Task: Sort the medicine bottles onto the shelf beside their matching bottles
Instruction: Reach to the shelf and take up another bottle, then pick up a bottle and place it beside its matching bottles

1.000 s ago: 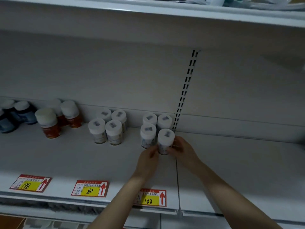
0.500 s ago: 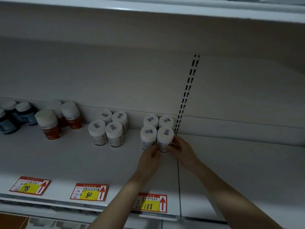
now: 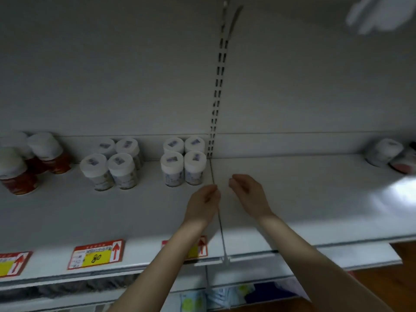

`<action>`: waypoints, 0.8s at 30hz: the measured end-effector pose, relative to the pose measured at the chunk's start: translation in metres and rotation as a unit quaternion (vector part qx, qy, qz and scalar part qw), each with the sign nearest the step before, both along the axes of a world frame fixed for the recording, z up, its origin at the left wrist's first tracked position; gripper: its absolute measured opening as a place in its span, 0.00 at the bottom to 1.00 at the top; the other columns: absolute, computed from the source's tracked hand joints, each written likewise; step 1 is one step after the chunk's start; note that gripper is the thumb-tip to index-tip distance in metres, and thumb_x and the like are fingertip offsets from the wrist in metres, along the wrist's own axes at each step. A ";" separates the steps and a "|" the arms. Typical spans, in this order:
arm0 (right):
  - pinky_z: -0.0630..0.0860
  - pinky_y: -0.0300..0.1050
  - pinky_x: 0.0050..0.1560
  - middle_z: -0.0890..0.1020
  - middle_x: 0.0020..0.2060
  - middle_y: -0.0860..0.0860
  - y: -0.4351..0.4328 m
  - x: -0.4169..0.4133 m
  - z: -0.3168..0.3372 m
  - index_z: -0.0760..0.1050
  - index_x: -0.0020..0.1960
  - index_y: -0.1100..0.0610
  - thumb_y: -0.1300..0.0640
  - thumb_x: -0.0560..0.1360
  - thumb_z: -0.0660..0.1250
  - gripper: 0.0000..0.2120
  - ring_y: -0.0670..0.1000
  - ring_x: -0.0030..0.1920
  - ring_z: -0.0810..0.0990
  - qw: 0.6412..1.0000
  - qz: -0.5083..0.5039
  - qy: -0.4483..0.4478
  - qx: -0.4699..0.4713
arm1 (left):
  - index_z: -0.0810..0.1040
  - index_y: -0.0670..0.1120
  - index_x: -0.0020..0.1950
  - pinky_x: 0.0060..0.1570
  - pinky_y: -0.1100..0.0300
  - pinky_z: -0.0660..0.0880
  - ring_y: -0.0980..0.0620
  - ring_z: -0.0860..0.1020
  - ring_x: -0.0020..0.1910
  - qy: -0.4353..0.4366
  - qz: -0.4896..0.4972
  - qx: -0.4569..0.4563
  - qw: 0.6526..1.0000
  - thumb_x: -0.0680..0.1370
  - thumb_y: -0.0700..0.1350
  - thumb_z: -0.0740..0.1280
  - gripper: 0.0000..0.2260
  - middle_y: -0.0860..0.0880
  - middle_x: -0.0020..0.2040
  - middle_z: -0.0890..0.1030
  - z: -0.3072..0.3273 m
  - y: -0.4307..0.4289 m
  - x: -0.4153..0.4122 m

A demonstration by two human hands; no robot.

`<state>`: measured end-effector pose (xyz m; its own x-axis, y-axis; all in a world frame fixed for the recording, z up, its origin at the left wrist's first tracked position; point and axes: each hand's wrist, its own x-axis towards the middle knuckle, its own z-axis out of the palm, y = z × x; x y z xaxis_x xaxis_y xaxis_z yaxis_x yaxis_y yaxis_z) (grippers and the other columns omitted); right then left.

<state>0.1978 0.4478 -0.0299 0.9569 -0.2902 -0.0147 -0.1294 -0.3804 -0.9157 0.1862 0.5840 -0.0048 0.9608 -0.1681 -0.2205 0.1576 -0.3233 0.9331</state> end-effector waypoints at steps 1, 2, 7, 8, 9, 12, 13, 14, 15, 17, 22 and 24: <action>0.71 0.39 0.56 0.80 0.55 0.58 -0.008 -0.008 0.001 0.75 0.58 0.63 0.59 0.75 0.65 0.13 0.54 0.55 0.79 1.000 -0.016 0.005 0.004 | 0.72 0.40 0.64 0.66 0.50 0.69 0.45 0.74 0.62 -0.003 -0.010 -0.007 1.000 0.78 0.42 0.60 0.15 0.43 0.64 0.75 0.000 -0.009 -0.004; 0.72 0.42 0.58 0.80 0.55 0.59 -0.017 -0.016 0.002 0.75 0.58 0.63 0.60 0.75 0.65 0.13 0.56 0.56 0.79 0.999 -0.033 0.007 0.009 | 0.73 0.40 0.63 0.65 0.49 0.69 0.45 0.74 0.61 -0.013 -0.019 -0.009 1.000 0.78 0.41 0.60 0.14 0.42 0.64 0.75 0.000 -0.018 -0.008; 0.74 0.49 0.56 0.81 0.49 0.57 -0.074 -0.058 0.021 0.77 0.54 0.61 0.59 0.76 0.63 0.09 0.56 0.52 0.79 0.995 -0.097 -0.012 0.023 | 0.74 0.40 0.62 0.63 0.53 0.71 0.46 0.76 0.60 -0.026 -0.054 -0.021 0.998 0.78 0.40 0.61 0.14 0.43 0.63 0.76 0.009 -0.074 -0.027; 0.74 0.50 0.56 0.80 0.47 0.56 -0.088 -0.066 0.025 0.77 0.53 0.60 0.59 0.76 0.63 0.08 0.56 0.52 0.79 0.994 -0.105 -0.018 0.021 | 0.74 0.40 0.62 0.64 0.53 0.70 0.46 0.76 0.60 -0.027 -0.064 -0.020 0.997 0.78 0.41 0.61 0.14 0.43 0.63 0.76 0.013 -0.087 -0.031; 0.74 0.51 0.56 0.80 0.47 0.55 -0.101 -0.073 0.030 0.77 0.52 0.60 0.59 0.76 0.63 0.08 0.56 0.52 0.79 0.994 -0.109 -0.020 0.016 | 0.74 0.40 0.62 0.64 0.52 0.70 0.46 0.75 0.61 -0.033 -0.074 -0.020 0.997 0.78 0.41 0.61 0.14 0.43 0.63 0.76 0.016 -0.100 -0.035; 0.75 0.52 0.56 0.80 0.47 0.54 -0.144 -0.094 0.044 0.77 0.52 0.60 0.58 0.76 0.63 0.08 0.55 0.52 0.79 0.993 -0.115 -0.021 -0.005 | 0.74 0.40 0.62 0.64 0.50 0.70 0.45 0.75 0.61 -0.059 -0.097 -0.030 0.993 0.78 0.41 0.61 0.14 0.42 0.63 0.76 0.025 -0.144 -0.048; 0.75 0.51 0.56 0.80 0.46 0.54 -0.160 -0.101 0.049 0.77 0.51 0.59 0.59 0.76 0.62 0.07 0.55 0.51 0.80 0.993 -0.120 -0.025 -0.004 | 0.75 0.40 0.62 0.64 0.50 0.70 0.45 0.75 0.61 -0.065 -0.100 -0.033 0.992 0.78 0.41 0.61 0.14 0.42 0.63 0.76 0.029 -0.160 -0.052; 0.75 0.50 0.56 0.80 0.45 0.54 -0.177 -0.109 0.052 0.77 0.50 0.59 0.59 0.76 0.62 0.06 0.54 0.51 0.80 0.992 -0.124 -0.031 0.006 | 0.74 0.40 0.62 0.64 0.51 0.71 0.44 0.75 0.60 -0.069 -0.104 -0.038 0.991 0.78 0.41 0.61 0.14 0.42 0.62 0.77 0.032 -0.178 -0.057; 0.75 0.48 0.56 0.81 0.45 0.54 -0.195 -0.118 0.055 0.76 0.50 0.58 0.60 0.76 0.62 0.05 0.54 0.51 0.80 0.991 -0.129 -0.037 0.019 | 0.74 0.39 0.62 0.63 0.51 0.71 0.44 0.75 0.60 -0.071 -0.110 -0.045 0.990 0.78 0.41 0.61 0.14 0.41 0.62 0.77 0.034 -0.197 -0.063; 0.74 0.46 0.55 0.81 0.44 0.55 -0.234 -0.138 0.060 0.76 0.51 0.60 0.60 0.76 0.63 0.06 0.53 0.51 0.80 0.989 -0.139 -0.045 0.027 | 0.74 0.38 0.62 0.63 0.52 0.71 0.43 0.75 0.60 -0.067 -0.124 -0.054 0.989 0.78 0.40 0.61 0.14 0.39 0.61 0.77 0.038 -0.237 -0.077; 0.75 0.46 0.56 0.81 0.45 0.54 -0.330 -0.182 0.067 0.74 0.50 0.56 0.57 0.76 0.62 0.04 0.51 0.50 0.80 0.982 -0.174 -0.063 0.025 | 0.74 0.40 0.62 0.64 0.50 0.70 0.44 0.75 0.60 -0.056 -0.165 -0.064 0.983 0.78 0.41 0.61 0.13 0.41 0.61 0.77 0.038 -0.331 -0.111; 0.75 0.46 0.57 0.81 0.44 0.52 -0.360 -0.195 0.064 0.74 0.49 0.53 0.56 0.77 0.62 0.04 0.50 0.50 0.81 0.980 -0.188 -0.059 0.027 | 0.74 0.40 0.61 0.64 0.51 0.71 0.46 0.75 0.59 -0.047 -0.175 -0.064 0.981 0.78 0.42 0.61 0.13 0.41 0.60 0.78 0.035 -0.360 -0.119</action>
<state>0.0028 0.0879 0.0338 0.7781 -0.6249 0.0641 -0.1438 -0.2765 -0.9502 0.0669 0.2235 0.0303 0.8544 -0.5120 -0.0886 -0.0316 -0.2214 0.9747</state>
